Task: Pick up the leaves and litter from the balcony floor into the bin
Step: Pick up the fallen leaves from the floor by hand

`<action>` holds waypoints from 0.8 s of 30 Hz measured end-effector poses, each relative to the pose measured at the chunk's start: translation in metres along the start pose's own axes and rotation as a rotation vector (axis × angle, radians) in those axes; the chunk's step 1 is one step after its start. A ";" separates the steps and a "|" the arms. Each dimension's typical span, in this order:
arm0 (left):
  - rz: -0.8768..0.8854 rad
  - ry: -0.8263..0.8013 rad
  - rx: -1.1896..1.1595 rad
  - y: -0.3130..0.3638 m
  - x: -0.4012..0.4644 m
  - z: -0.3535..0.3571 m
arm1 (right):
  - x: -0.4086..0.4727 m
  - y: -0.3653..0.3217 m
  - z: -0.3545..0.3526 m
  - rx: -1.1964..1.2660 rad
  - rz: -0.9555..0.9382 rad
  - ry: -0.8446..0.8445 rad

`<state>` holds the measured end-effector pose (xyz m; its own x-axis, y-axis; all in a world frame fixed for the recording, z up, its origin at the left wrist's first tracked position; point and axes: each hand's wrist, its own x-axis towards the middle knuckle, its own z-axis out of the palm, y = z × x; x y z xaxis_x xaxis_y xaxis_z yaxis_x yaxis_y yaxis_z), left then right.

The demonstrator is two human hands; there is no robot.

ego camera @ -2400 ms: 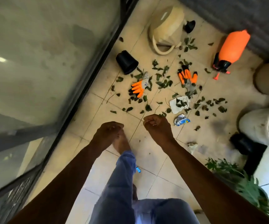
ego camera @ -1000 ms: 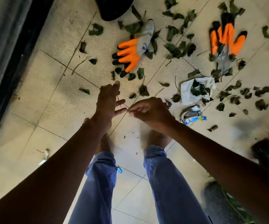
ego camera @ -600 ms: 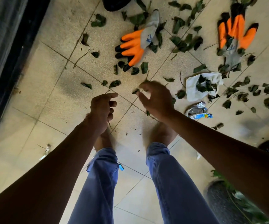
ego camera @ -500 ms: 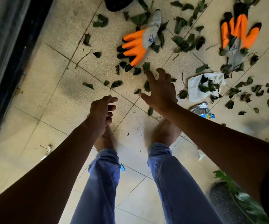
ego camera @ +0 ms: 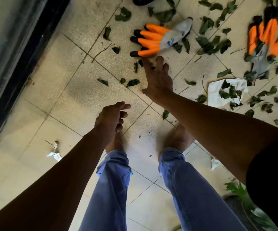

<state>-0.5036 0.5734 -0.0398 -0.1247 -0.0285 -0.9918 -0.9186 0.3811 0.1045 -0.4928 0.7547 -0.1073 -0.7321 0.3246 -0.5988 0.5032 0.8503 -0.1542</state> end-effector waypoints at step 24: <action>-0.021 -0.061 -0.052 -0.016 0.002 -0.008 | -0.034 0.045 0.022 -0.021 -0.008 -0.005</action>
<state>-0.4922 0.5595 -0.0427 -0.0832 0.0207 -0.9963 -0.9393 0.3324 0.0853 -0.4354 0.7727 -0.1117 -0.7340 0.3156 -0.6014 0.4875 0.8613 -0.1430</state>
